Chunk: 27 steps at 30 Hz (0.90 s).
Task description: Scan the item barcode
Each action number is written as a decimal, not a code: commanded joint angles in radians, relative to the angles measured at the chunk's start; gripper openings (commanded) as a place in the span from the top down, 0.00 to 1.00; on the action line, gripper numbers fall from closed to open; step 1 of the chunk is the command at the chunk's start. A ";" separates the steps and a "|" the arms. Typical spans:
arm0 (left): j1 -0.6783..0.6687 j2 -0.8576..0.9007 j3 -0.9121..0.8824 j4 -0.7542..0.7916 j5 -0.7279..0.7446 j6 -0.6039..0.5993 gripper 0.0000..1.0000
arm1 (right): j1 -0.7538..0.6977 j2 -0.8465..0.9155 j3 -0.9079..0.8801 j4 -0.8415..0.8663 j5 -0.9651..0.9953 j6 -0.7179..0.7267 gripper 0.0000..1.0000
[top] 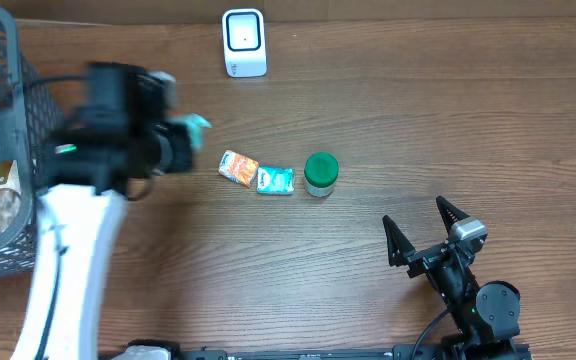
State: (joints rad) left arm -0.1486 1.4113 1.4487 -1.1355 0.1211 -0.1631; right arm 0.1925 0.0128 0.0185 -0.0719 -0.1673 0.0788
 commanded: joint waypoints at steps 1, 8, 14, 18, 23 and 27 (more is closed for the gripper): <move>-0.099 0.040 -0.140 0.065 -0.028 -0.050 0.96 | 0.007 -0.010 -0.011 0.004 0.010 0.006 0.00; -0.228 0.162 -0.330 0.266 -0.099 -0.115 0.96 | 0.007 -0.010 -0.011 0.004 0.010 0.006 0.00; -0.251 0.251 -0.332 0.284 -0.129 -0.114 0.87 | 0.007 -0.010 -0.011 0.004 0.010 0.005 0.00; -0.251 0.255 -0.329 0.287 -0.127 -0.115 0.46 | 0.007 -0.010 -0.011 0.004 0.010 0.006 0.00; -0.251 0.242 -0.267 0.246 -0.120 -0.115 0.33 | 0.007 -0.010 -0.011 0.004 0.010 0.005 0.00; -0.239 0.193 -0.114 0.137 -0.121 -0.122 0.31 | 0.007 -0.010 -0.011 0.004 0.010 0.006 0.00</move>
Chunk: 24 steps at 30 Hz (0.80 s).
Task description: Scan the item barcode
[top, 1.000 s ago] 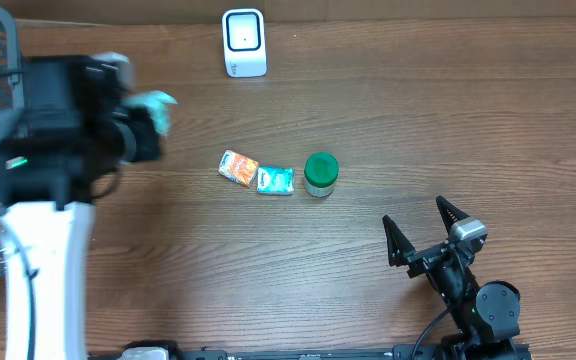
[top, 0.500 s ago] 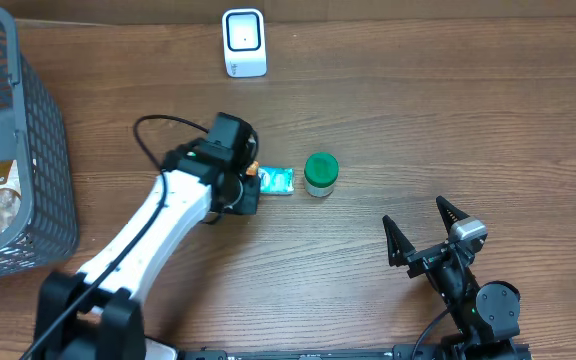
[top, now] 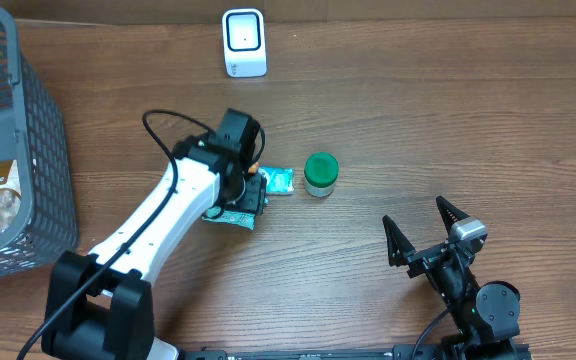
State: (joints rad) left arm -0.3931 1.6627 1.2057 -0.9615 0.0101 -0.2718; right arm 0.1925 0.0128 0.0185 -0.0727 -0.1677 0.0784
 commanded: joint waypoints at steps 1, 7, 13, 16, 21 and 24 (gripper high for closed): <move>0.012 -0.073 0.169 -0.063 -0.011 -0.013 0.30 | 0.007 -0.010 -0.011 0.005 0.010 0.006 0.00; 0.127 -0.187 0.494 -0.268 -0.064 -0.014 0.18 | 0.007 -0.010 -0.011 0.005 0.010 0.006 0.00; 0.407 -0.281 0.730 -0.354 -0.072 -0.033 0.01 | 0.007 -0.010 -0.011 0.005 0.010 0.006 0.00; 0.643 -0.328 0.777 -0.335 -0.072 -0.045 0.00 | 0.007 -0.010 -0.011 0.005 0.010 0.006 0.00; 0.972 -0.328 0.768 -0.317 -0.069 -0.047 0.00 | 0.007 -0.010 -0.011 0.005 0.010 0.006 0.00; 1.085 -0.290 0.732 -0.298 -0.006 -0.074 0.02 | 0.007 -0.010 -0.011 0.005 0.010 0.006 0.00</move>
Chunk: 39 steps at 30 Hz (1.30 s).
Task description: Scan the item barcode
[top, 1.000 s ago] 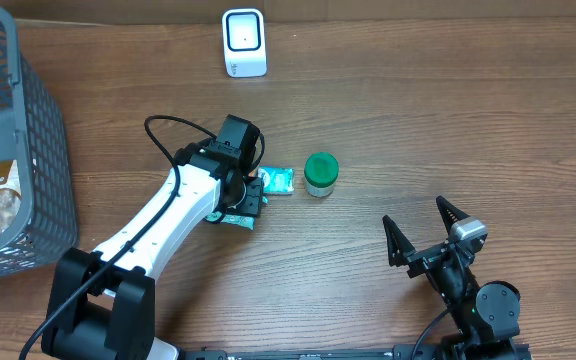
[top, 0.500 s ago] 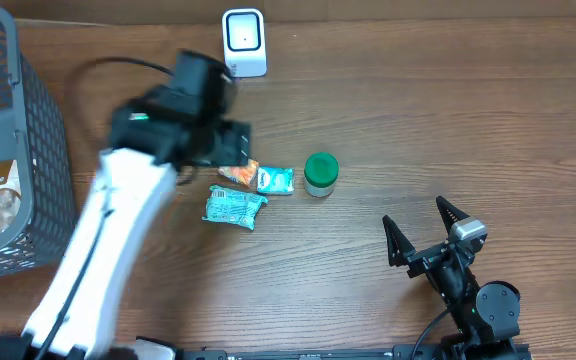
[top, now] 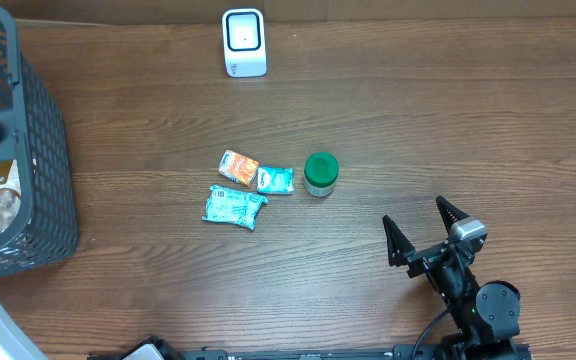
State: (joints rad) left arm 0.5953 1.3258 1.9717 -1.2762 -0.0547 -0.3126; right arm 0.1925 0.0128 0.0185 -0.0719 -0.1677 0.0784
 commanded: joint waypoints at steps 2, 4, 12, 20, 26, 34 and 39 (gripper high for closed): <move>0.122 0.082 -0.068 0.047 0.072 -0.032 0.02 | 0.007 -0.010 -0.011 0.004 0.010 0.006 0.00; 0.138 0.113 -0.101 0.070 0.048 -0.032 0.02 | 0.007 -0.010 -0.011 0.004 0.010 0.006 0.00; 0.173 0.306 -0.139 0.153 0.021 0.155 0.00 | 0.007 -0.010 -0.011 0.004 0.010 0.006 0.00; 0.183 0.502 -0.139 0.171 0.019 0.364 0.03 | 0.007 -0.010 -0.011 0.004 0.010 0.006 0.00; 0.183 0.644 -0.139 0.184 0.005 0.388 0.00 | 0.007 -0.010 -0.011 0.004 0.010 0.006 0.00; 0.183 0.796 -0.139 0.192 -0.095 0.355 0.00 | 0.007 -0.010 -0.011 0.004 0.010 0.006 0.00; 0.183 0.877 -0.139 0.212 -0.095 0.359 0.00 | 0.007 -0.010 -0.011 0.004 0.010 0.006 0.00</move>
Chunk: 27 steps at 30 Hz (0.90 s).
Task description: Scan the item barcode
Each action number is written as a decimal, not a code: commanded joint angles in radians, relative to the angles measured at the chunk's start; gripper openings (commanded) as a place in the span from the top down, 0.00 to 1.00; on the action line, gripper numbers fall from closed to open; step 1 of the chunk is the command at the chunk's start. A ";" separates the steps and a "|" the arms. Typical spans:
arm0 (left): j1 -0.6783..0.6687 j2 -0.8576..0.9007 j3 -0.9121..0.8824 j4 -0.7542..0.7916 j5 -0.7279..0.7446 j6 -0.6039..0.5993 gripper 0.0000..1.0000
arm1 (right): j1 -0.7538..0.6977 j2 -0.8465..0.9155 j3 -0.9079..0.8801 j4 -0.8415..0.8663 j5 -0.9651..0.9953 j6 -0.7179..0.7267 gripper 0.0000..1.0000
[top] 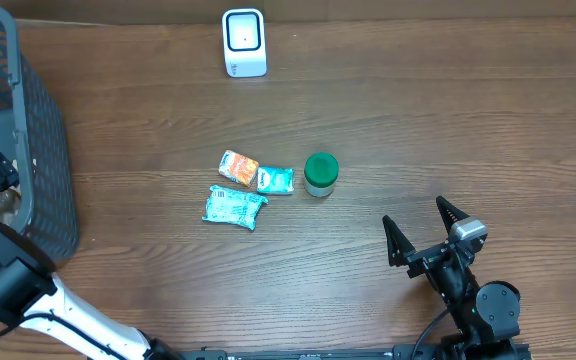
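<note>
A white barcode scanner (244, 42) stands at the table's far edge. In the middle lie an orange packet (238, 167), a small teal packet (275, 180), a larger teal packet (235, 207) and a green-lidded jar (320, 173). My left gripper is down inside the grey basket (43, 150) at the far left. Its fingers are dark against the contents, so I cannot tell how its jaws stand. My right gripper (420, 228) rests open and empty near the front right.
The basket's mesh wall rises high on the left, with a pale snack bag (6, 205) partly showing under the left gripper. The left arm's white link (58, 310) runs along the front left edge.
The left arm, a blur at the left edge over the basket, now reaches down into it and covers most of the snack bag. The items on the table and the right arm are unchanged.
The left gripper held a teal packet in the air beside the basket. Then it was low on the table just in front of the orange packet. After that the larger teal packet lay there alone and the arm was back at the basket, where its gripper now sits inside.
</note>
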State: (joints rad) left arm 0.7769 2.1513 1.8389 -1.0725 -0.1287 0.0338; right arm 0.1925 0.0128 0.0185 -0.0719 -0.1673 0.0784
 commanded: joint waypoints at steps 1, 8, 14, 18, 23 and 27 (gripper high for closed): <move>0.002 0.064 -0.006 0.012 -0.021 0.013 0.00 | 0.007 -0.010 -0.011 0.004 0.010 0.006 0.00; 0.000 0.167 -0.006 0.029 -0.011 0.019 0.00 | 0.007 -0.010 -0.011 0.004 0.010 0.006 0.00; 0.001 0.196 -0.006 -0.006 -0.009 0.018 0.22 | 0.007 -0.010 -0.011 0.004 0.010 0.006 0.00; -0.001 0.195 0.006 -0.032 -0.009 0.011 0.40 | 0.007 -0.010 -0.011 0.004 0.010 0.006 0.00; -0.001 0.195 0.034 -0.079 -0.010 -0.009 0.60 | 0.007 -0.010 -0.011 0.004 0.010 0.006 0.00; -0.002 0.195 0.087 -0.128 -0.009 -0.035 0.74 | 0.007 -0.010 -0.011 0.004 0.010 0.006 0.00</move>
State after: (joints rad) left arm 0.7723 2.2810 1.9079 -1.1713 -0.1699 0.0341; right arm 0.1925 0.0128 0.0185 -0.0723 -0.1673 0.0792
